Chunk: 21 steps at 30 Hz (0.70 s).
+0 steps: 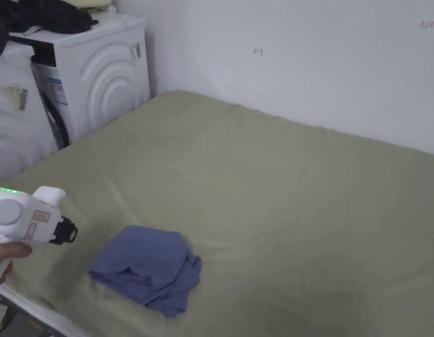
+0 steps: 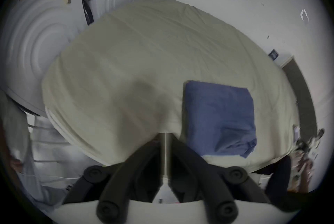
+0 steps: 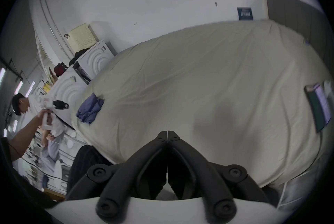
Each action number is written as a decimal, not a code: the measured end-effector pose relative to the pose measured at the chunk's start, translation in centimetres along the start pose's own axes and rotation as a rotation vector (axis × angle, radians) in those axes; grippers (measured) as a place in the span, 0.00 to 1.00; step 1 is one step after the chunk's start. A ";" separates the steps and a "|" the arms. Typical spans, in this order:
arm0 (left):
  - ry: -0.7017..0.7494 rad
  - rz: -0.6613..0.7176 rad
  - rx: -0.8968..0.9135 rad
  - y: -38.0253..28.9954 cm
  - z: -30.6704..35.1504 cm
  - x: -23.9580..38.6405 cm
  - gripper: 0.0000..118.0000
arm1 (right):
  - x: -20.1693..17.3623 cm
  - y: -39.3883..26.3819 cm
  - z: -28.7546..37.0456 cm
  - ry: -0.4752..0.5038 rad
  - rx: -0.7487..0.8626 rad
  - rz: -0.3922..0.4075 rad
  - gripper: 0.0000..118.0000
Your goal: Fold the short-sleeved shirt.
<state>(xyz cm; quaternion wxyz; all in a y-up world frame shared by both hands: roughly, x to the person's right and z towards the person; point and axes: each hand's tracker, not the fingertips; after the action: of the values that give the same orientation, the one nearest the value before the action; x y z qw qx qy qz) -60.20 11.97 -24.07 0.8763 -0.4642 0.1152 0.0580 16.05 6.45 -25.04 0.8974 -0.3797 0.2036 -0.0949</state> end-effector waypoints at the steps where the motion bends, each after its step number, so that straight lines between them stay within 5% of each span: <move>1: 0.001 -0.010 0.078 0.4 1.2 1.7 0.04 | -0.1 0.8 0.4 -0.021 0.020 0.032 0.00; 10: -0.135 -0.109 0.875 2.4 17.4 23.4 0.04 | -4.0 12.5 9.7 -0.215 0.430 0.234 0.00; 15: -0.165 -0.163 1.008 3.0 21.9 30.8 0.04 | -7.8 16.5 15.4 -0.276 0.651 0.356 0.00; 21: -0.242 -0.155 1.019 1.5 21.9 34.6 0.04 | -9.1 16.8 17.0 -0.314 0.717 0.345 0.00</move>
<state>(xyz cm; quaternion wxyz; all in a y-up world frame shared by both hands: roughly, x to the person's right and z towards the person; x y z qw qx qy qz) -23.83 30.75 -22.27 0.9996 0.0233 -0.0080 -0.0169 15.54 31.99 -23.74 0.9955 -0.0140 0.0792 0.0509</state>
